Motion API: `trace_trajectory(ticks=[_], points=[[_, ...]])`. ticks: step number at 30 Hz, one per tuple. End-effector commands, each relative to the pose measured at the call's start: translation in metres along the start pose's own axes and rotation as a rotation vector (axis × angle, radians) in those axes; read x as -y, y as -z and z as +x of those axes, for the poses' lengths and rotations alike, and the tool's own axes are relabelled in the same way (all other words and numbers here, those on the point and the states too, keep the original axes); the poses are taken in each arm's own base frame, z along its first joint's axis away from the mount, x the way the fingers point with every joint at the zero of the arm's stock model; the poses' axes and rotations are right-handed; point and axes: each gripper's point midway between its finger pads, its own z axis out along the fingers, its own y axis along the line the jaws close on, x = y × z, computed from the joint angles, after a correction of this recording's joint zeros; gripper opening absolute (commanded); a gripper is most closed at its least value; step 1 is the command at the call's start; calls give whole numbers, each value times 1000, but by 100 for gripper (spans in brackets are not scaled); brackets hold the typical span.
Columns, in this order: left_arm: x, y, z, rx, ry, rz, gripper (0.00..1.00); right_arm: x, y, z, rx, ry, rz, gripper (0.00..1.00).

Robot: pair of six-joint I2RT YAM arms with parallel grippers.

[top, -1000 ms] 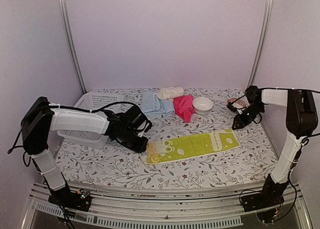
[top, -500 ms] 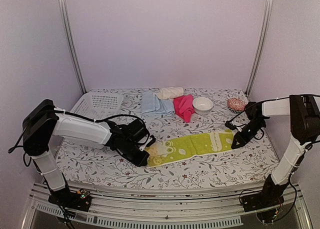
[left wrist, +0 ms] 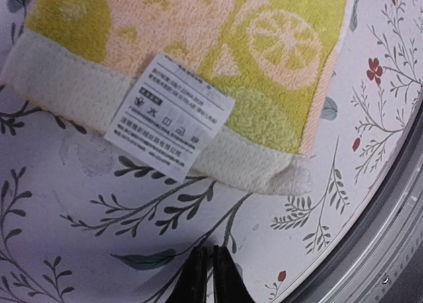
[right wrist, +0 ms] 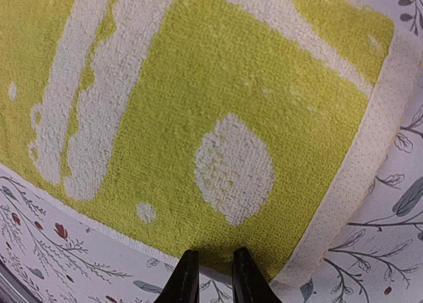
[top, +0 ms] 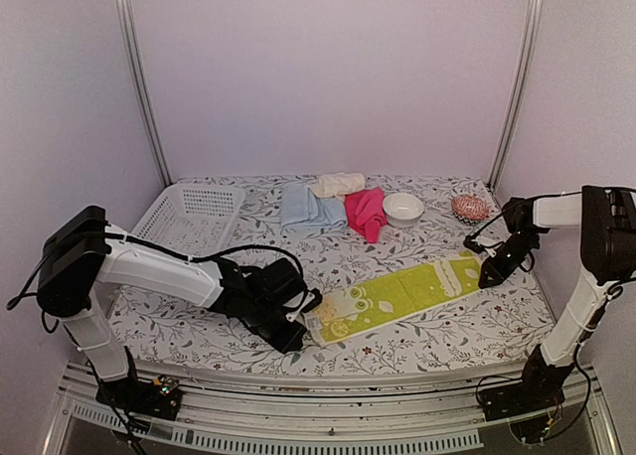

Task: Roll the towels
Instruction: Smooth out the towel at the center of the board, then pick up the towel from the center of the board.

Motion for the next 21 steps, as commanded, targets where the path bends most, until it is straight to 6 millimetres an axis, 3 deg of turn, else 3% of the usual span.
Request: trace_trajectory(ticks=[1,5,9,12,16,21], points=[[-8,-9,29,-134,-9,-85,10,4,13,-1,-26,19,-16,21],[-3,3,6,-80,-36,-96,13,-1,41,-26,57,-9,-58,27],[-8,15,-21,10,-45,-136,18,13,60,-48,116,-50,-17,31],[-15,16,-49,67,6,-134,20,25,61,-58,129,-98,5,31],[-7,20,-93,162,10,-111,21,38,54,-65,125,-158,26,34],[3,19,-124,220,5,-79,21,48,40,-65,101,-201,32,38]])
